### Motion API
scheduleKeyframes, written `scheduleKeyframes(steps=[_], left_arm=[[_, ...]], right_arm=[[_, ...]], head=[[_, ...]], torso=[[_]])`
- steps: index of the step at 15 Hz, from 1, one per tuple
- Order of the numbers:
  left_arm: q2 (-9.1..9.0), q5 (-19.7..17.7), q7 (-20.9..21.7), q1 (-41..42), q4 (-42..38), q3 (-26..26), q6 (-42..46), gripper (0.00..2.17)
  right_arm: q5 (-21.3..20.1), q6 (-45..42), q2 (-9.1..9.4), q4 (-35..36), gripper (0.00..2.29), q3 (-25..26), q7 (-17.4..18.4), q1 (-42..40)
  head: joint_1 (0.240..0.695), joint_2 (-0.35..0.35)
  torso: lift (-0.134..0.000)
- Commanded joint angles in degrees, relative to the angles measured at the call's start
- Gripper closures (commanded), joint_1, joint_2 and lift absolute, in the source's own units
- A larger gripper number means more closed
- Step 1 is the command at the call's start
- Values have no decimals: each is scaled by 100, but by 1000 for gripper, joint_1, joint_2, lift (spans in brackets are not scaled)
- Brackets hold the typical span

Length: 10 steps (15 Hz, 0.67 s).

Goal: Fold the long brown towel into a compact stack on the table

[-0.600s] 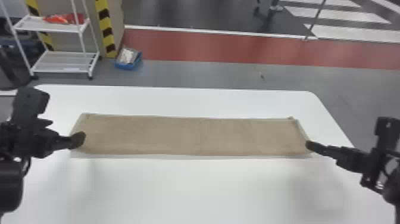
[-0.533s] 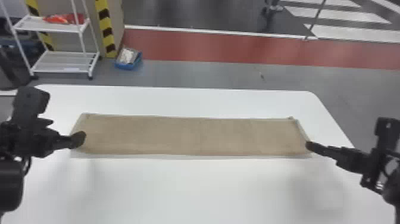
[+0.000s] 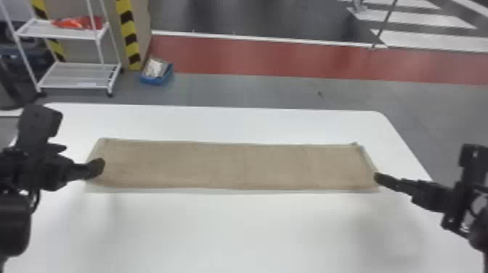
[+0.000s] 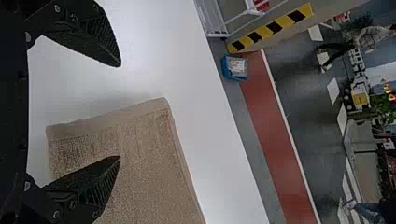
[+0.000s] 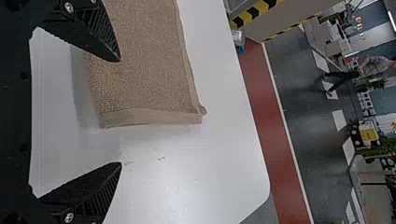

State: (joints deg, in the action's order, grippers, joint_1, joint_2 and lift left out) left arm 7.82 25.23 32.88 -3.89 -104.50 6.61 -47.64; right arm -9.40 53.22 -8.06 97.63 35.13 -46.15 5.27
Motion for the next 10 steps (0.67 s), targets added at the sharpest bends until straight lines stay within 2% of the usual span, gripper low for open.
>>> scheduleKeyframes(steps=[1,5,8,10], left_arm=[[0,8,-1,-6,0,-19,-14,208],[0,-19,43,-33,0,-11,-66,208],[0,-291,8,-173,167,69,-84,208],[-44,-326,-1,-375,422,69,-84,208]], right_arm=[[0,0,-11,-7,90,3,0,0],[0,0,7,2,90,3,0,-35],[-18,0,15,2,90,-23,0,-70],[-26,18,15,28,90,-41,0,-88]], head=[[695,-141],[695,-144],[695,-143],[695,-142]], torso=[[-124],[-124],[-124],[-124]])
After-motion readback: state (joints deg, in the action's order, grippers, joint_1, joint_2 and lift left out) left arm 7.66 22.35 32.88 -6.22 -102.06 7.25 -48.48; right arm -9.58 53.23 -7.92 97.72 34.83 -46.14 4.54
